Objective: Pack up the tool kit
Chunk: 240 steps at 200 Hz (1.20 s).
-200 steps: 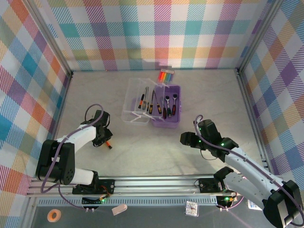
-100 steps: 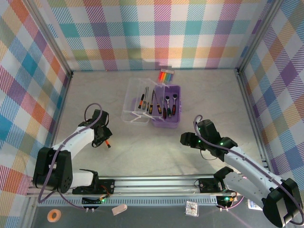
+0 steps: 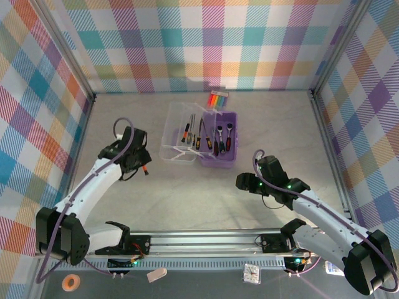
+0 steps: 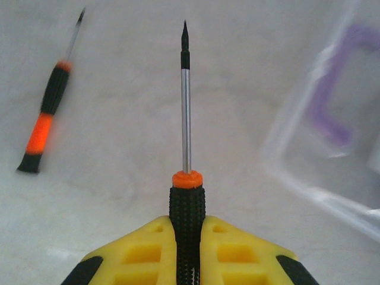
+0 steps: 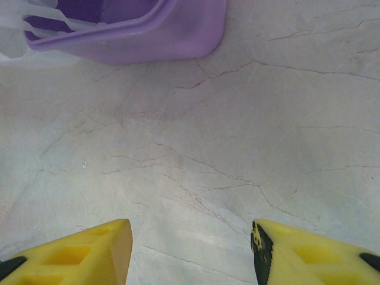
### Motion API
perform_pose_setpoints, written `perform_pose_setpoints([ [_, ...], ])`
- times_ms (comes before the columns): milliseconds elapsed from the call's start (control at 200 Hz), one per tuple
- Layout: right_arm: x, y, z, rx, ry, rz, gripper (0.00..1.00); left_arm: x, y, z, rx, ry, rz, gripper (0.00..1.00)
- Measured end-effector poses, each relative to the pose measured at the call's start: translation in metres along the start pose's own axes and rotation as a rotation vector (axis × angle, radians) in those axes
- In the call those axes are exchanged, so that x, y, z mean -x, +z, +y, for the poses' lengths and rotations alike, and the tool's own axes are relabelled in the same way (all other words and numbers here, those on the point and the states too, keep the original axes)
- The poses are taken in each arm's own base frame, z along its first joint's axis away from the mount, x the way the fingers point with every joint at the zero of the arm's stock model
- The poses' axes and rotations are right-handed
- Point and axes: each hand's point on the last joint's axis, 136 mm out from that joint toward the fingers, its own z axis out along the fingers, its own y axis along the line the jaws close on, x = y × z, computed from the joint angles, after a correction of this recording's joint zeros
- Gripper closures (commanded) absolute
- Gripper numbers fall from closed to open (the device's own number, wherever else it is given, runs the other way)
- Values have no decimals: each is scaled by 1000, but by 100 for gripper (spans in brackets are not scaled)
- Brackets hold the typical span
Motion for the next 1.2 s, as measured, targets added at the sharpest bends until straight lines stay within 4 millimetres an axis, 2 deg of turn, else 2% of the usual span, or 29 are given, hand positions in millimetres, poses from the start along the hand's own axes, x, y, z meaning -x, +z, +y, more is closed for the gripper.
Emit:
perform_pose_setpoints([
  [150,2,-1,2,4,-1,-4,44,38,-15,-51,-54,80,-67,90],
  [300,3,-2,3,8,-2,-10,44,57,-16,-105,-104,178,-91,90],
  [470,6,-9,6,27,-4,-36,44,62,-5,-165,-151,309,-92,90],
  [585,8,-15,8,36,-2,-57,44,59,10,-194,-165,378,-73,90],
  [715,9,-20,8,39,7,-72,45,44,30,-207,-159,431,-27,89],
  [930,8,-20,7,36,14,-72,45,23,54,-211,-132,481,30,86],
  [1070,8,-19,7,34,14,-70,45,21,59,-211,-124,497,38,69],
  [1145,8,-19,7,34,14,-70,45,22,58,-209,-115,508,38,57],
  [1200,8,-19,7,34,15,-70,45,24,55,-212,-125,506,37,53],
])
